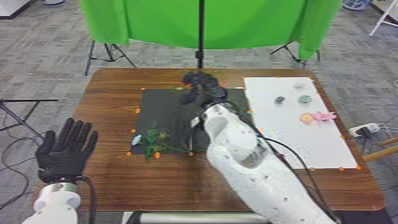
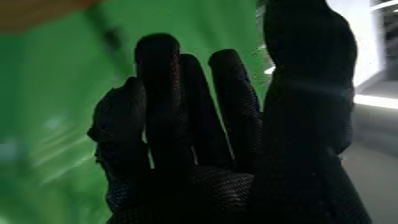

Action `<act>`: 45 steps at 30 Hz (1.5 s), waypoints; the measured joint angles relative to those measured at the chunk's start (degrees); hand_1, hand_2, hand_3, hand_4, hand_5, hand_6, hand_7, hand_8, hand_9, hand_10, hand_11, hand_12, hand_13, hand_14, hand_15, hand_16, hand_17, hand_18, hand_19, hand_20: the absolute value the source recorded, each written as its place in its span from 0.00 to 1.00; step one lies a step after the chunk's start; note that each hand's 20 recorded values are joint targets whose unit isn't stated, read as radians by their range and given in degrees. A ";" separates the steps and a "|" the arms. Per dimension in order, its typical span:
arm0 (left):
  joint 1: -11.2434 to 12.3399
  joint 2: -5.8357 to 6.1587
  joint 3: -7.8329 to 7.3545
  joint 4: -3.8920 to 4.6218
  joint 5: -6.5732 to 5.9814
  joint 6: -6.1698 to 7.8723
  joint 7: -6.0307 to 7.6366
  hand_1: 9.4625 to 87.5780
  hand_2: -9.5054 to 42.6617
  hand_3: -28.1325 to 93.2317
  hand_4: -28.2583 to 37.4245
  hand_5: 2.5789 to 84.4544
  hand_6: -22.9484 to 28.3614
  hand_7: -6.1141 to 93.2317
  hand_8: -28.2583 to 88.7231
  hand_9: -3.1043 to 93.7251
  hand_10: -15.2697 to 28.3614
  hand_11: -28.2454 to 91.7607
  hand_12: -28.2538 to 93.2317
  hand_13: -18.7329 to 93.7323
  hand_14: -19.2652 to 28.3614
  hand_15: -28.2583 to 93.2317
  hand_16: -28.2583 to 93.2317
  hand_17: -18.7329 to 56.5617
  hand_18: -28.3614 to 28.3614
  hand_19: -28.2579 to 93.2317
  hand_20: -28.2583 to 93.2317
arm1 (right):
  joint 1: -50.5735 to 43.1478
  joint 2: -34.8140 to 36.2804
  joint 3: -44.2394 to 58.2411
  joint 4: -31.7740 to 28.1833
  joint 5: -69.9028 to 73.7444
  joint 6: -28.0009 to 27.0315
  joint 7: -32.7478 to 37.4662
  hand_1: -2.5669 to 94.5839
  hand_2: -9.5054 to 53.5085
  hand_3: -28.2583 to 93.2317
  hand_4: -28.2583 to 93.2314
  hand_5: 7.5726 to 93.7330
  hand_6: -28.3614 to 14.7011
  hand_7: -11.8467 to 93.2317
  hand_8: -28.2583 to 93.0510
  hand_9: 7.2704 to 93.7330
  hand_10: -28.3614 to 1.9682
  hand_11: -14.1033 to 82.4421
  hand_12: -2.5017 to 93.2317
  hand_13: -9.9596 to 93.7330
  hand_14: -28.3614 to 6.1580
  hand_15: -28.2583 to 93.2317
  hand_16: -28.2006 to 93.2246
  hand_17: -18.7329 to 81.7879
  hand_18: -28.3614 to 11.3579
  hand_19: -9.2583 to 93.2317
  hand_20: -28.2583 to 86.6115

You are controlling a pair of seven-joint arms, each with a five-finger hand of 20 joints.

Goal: Arrange flowers

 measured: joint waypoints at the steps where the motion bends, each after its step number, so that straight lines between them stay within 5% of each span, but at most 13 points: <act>1: 0.00 0.00 0.00 -0.02 0.02 -0.06 -0.03 0.22 0.49 0.88 0.00 0.55 0.64 0.16 0.16 0.47 0.71 0.41 0.31 0.46 0.75 0.55 0.17 0.17 0.76 0.58 0.36 | -0.02 1.73 1.56 -0.06 -0.27 0.58 0.21 0.84 0.00 0.00 0.72 0.53 0.52 0.25 0.13 0.45 0.31 0.30 0.18 0.44 0.27 0.72 0.31 0.46 0.07 0.95 0.55; 7: 0.81 -0.09 -0.70 -0.76 0.04 -0.31 -0.04 0.23 0.49 0.88 0.00 0.55 0.64 0.16 0.16 0.47 0.71 0.41 0.31 0.46 0.75 0.55 0.16 0.16 0.76 0.58 0.36 | -2.09 12.09 12.00 -0.16 -0.44 -1.20 3.86 0.81 0.00 0.00 0.76 0.49 0.53 0.26 0.12 0.40 0.33 0.28 0.17 0.38 0.28 0.52 0.31 0.38 0.10 0.84 0.50; 15: 1.24 -0.25 -0.89 -0.92 0.01 -0.64 0.18 0.23 0.49 0.88 0.00 0.55 0.65 0.16 0.16 0.47 0.71 0.41 0.31 0.46 0.75 0.55 0.16 0.16 0.76 0.57 0.36 | -5.62 18.98 22.06 2.14 4.11 -10.29 7.93 0.81 0.00 0.00 0.74 0.49 0.53 0.26 0.12 0.42 0.33 0.29 0.18 0.42 0.31 0.53 0.33 0.40 0.11 0.85 0.50; 28: 1.79 -0.71 -1.18 -1.33 -0.06 -0.77 0.42 0.22 0.49 0.87 0.00 0.56 0.65 0.16 0.16 0.47 0.71 0.41 0.31 0.46 0.75 0.55 0.16 0.16 0.76 0.57 0.36 | -10.80 21.55 25.97 -0.55 5.30 -13.97 11.00 0.80 0.00 0.00 0.72 0.51 0.52 0.25 0.13 0.46 0.30 0.30 0.18 0.52 0.36 0.56 0.33 0.46 0.09 0.94 0.52; 38: 1.96 -1.09 -1.39 -1.36 0.05 -1.05 -0.41 0.21 0.51 0.87 0.00 0.55 0.65 0.16 0.16 0.46 0.71 0.41 0.31 0.45 0.75 0.54 0.16 0.16 0.76 0.57 0.36 | -13.18 21.78 26.52 -0.13 7.07 -18.02 11.82 0.88 0.00 0.00 0.73 0.60 0.57 0.27 0.13 0.62 0.38 0.34 0.19 0.70 0.50 0.54 0.36 0.57 0.15 0.99 0.53; 40: 1.95 -1.14 -1.37 -1.32 0.13 -1.23 -0.77 0.20 0.52 0.86 0.00 0.55 0.65 0.16 0.16 0.46 0.71 0.41 0.31 0.44 0.75 0.54 0.16 0.16 0.76 0.57 0.36 | -13.30 21.73 26.14 0.29 6.94 -18.01 11.96 0.98 0.00 0.00 0.51 0.66 0.59 0.29 0.12 0.70 0.43 0.36 0.21 0.80 0.62 0.47 0.50 0.64 0.20 1.00 0.60; 43: 1.95 -1.24 -1.38 -1.31 0.17 -1.61 -1.41 0.18 0.54 0.86 0.00 0.54 0.64 0.15 0.16 0.45 0.71 0.41 0.31 0.44 0.75 0.54 0.17 0.15 0.76 0.56 0.36 | -13.41 21.66 25.80 0.37 6.56 -16.31 12.33 1.00 0.00 0.00 0.50 0.74 0.60 0.37 0.22 0.86 0.55 0.27 0.40 0.88 0.71 0.46 0.56 0.68 0.23 1.00 0.64; 45: 1.95 -1.35 -1.46 -1.30 0.17 -1.79 -1.81 0.18 0.53 0.86 0.00 0.54 0.64 0.15 0.17 0.45 0.71 0.41 0.31 0.44 0.75 0.54 0.17 0.15 0.76 0.56 0.36 | -13.57 21.62 25.46 0.49 6.29 -14.01 12.55 1.00 0.00 0.00 0.52 0.77 0.61 0.42 0.23 0.89 0.57 0.28 0.44 0.91 0.73 0.46 0.57 0.69 0.23 1.00 0.65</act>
